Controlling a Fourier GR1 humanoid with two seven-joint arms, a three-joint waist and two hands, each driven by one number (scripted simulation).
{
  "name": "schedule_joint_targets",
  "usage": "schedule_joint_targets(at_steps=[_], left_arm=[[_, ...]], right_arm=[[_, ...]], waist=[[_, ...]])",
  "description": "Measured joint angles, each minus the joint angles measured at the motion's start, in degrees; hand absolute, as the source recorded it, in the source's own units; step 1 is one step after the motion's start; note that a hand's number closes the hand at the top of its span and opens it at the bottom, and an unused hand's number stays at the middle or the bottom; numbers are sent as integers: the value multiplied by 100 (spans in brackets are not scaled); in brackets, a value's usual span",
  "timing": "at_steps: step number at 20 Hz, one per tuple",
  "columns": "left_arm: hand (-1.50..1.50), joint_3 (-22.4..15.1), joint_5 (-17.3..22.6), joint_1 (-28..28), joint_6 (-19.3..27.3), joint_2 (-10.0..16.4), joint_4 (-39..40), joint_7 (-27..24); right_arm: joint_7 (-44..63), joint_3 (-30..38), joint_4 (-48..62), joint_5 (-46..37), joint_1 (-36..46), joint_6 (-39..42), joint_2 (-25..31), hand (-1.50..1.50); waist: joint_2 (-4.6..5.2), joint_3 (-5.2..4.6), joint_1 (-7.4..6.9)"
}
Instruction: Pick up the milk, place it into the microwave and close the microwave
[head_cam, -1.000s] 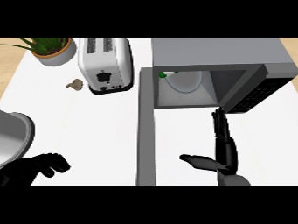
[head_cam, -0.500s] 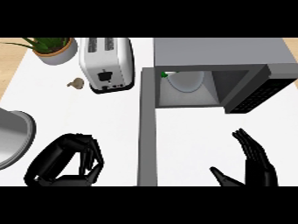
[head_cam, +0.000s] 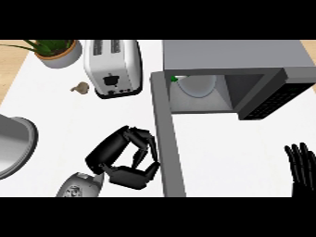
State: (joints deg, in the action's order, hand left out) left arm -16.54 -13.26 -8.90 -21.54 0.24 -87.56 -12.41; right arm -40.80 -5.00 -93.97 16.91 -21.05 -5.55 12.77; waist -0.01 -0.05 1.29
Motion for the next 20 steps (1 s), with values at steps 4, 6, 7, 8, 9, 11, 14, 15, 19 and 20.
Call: schedule_joint_targets(at_steps=[4,6,7,8,9,11,14,15,19,20], left_arm=[[150,-751,28,-549,638,11,584,25],[150,-1129,3,-731,1072,10,1016,-23],[150,-1333,80,-836,1283,13,1150,54],[150,-1485,227,-977,1440,12,1354,78],[150,-1608,391,-1180,1574,14,1566,132],[150,-2053,657,-1439,1924,16,1915,232],[-150,-2704,1109,-1778,2339,13,2381,321],[-150,-2914,1271,-1872,2461,13,2488,358],[-150,-3319,2007,-2353,2863,18,2786,340],[150,-3404,2165,-2420,2990,17,2788,294]], right_arm=[[-39,163,-293,86,-219,197,181,-150],[79,192,-524,140,-271,237,232,-150],[170,209,-660,143,-242,221,260,-150],[260,210,-812,157,-252,233,298,-150],[240,198,-876,186,-285,304,307,-150],[299,244,-939,285,-204,436,381,-150],[469,192,-1241,348,-234,547,461,-150],[524,198,-1304,369,-185,588,510,-150],[789,141,-1614,461,-29,749,677,-150],[848,119,-1674,481,15,793,717,-150]], waist=[[-4,0,14],[-1,0,25],[1,1,24],[3,-1,38],[6,-2,69],[19,-2,124],[36,-3,216],[47,-5,264],[93,-10,446],[106,-13,503]])
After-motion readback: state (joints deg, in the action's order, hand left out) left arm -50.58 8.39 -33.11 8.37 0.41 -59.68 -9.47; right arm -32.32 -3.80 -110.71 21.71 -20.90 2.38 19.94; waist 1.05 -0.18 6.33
